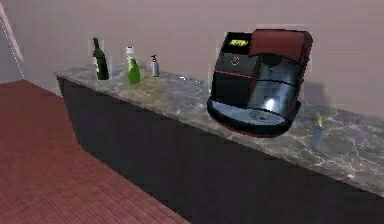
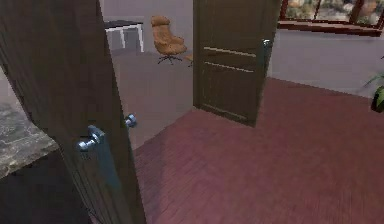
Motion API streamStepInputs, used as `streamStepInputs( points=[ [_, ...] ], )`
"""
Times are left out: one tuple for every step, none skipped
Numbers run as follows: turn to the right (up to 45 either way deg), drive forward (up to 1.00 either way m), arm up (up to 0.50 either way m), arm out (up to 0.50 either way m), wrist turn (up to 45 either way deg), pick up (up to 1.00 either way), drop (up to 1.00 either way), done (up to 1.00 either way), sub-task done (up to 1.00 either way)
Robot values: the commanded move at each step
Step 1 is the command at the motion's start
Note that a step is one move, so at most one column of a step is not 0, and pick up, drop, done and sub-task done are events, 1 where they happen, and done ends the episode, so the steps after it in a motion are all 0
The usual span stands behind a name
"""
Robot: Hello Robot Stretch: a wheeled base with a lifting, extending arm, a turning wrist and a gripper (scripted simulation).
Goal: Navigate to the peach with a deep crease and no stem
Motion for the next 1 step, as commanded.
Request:
streamStepInputs(
  points=[
    [-45.0,0.00,0.00,0.00,0.0,0.00,0.00,0.00,0.00]
  ],
)
